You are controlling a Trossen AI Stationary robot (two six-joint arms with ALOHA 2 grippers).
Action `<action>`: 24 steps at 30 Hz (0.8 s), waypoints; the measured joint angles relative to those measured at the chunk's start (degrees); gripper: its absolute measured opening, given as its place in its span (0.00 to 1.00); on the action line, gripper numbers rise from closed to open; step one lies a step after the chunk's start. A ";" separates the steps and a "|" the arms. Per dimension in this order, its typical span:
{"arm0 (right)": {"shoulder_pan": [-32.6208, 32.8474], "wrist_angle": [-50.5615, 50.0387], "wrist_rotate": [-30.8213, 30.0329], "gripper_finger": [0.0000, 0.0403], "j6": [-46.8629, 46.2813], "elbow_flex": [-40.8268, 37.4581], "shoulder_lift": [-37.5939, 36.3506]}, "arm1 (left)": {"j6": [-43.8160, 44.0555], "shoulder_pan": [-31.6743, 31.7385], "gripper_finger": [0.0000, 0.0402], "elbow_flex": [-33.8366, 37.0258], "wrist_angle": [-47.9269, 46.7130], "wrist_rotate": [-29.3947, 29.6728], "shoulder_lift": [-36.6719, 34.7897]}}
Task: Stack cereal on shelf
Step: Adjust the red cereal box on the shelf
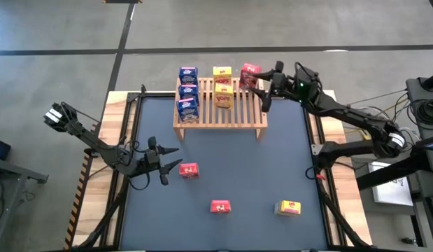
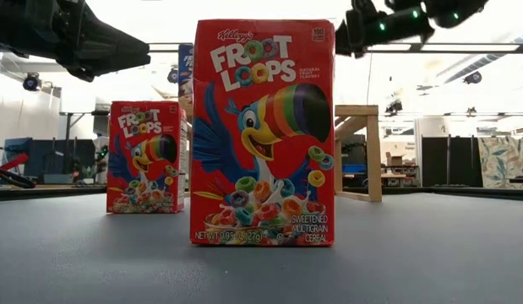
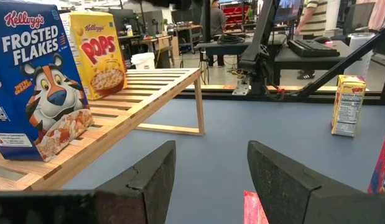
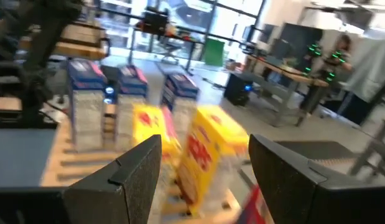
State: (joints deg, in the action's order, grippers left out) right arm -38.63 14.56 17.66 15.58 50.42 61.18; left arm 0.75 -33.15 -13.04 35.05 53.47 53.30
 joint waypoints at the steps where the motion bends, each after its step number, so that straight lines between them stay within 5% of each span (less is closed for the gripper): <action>1: -0.57 1.47 -0.22 0.57 -0.81 -1.85 -0.35 | 0.00 0.00 0.46 0.00 0.00 0.00 -0.02; 9: -1.46 6.70 6.76 0.57 -2.13 -10.69 -3.21 | 0.00 -0.02 0.46 0.00 0.02 0.00 0.00; 24: -2.03 7.19 1.86 0.57 -2.83 -13.37 4.81 | 0.04 0.04 0.46 0.00 0.02 0.00 0.00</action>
State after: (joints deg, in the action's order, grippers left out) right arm -40.66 21.74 19.52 12.75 37.05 65.99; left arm 0.79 -33.10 -13.04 35.07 53.47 53.30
